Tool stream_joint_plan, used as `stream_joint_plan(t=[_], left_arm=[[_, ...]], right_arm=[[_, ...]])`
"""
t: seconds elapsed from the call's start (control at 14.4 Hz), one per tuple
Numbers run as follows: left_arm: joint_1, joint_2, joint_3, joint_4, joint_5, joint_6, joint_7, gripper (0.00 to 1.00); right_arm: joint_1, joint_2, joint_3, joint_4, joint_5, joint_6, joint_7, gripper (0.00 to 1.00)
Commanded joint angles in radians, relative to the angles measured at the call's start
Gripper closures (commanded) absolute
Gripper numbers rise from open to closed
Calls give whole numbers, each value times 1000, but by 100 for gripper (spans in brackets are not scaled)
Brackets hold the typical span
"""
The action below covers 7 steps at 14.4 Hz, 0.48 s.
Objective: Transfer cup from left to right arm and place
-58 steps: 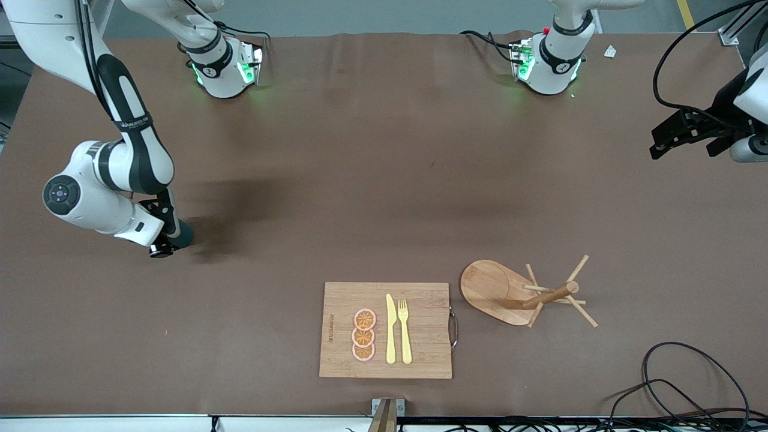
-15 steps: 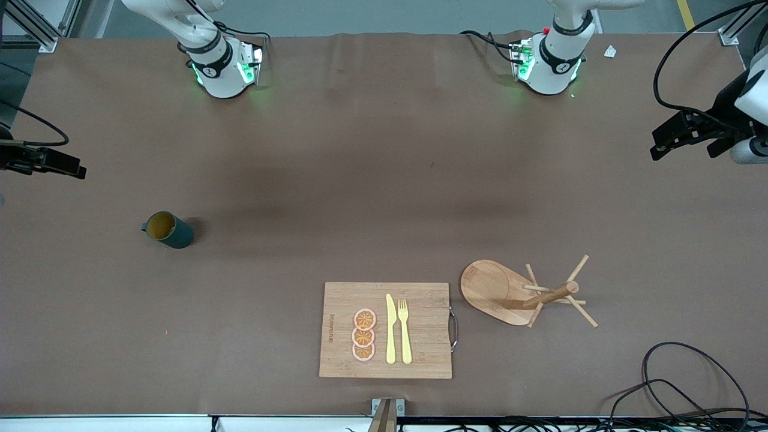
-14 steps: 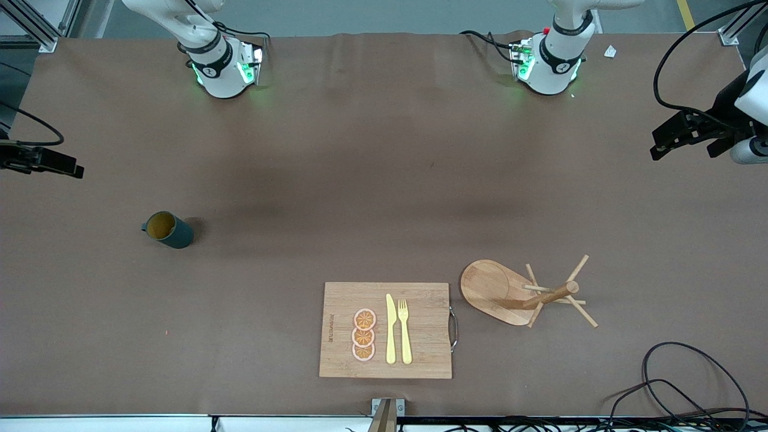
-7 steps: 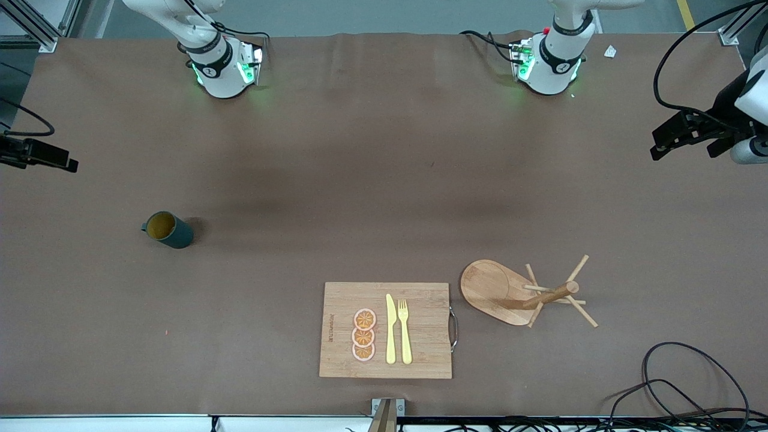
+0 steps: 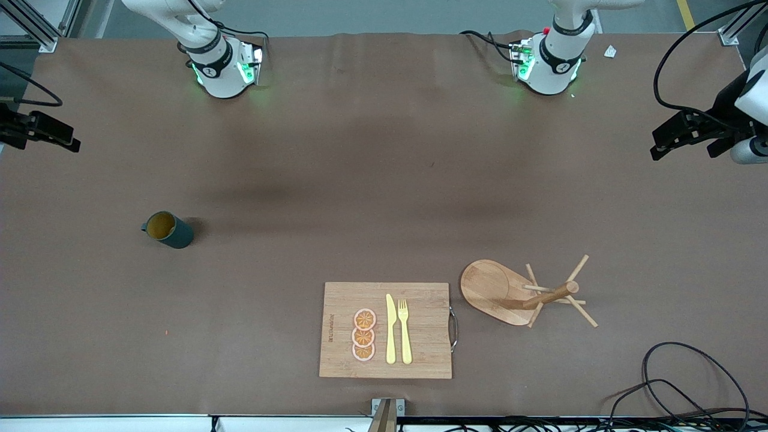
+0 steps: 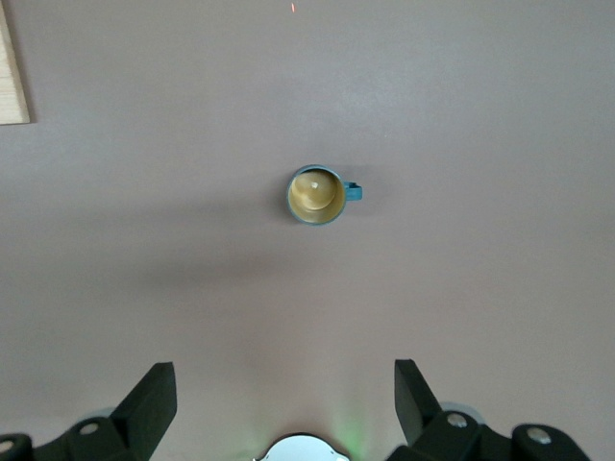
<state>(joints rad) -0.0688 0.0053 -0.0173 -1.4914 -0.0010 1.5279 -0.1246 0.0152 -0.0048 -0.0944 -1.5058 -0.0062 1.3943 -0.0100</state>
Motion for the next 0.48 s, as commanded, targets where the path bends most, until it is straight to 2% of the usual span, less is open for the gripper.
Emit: stream_joint_plan(t=[0.0, 0.42], left_arm=[[3, 12, -1, 25, -5, -3, -3, 0], [4, 12, -1, 25, -5, -3, -3, 0]], right_arm=[[-31, -55, 2, -42, 35, -8, -1, 0], [-24, -87, 4, -40, 34, -20, -4, 0]])
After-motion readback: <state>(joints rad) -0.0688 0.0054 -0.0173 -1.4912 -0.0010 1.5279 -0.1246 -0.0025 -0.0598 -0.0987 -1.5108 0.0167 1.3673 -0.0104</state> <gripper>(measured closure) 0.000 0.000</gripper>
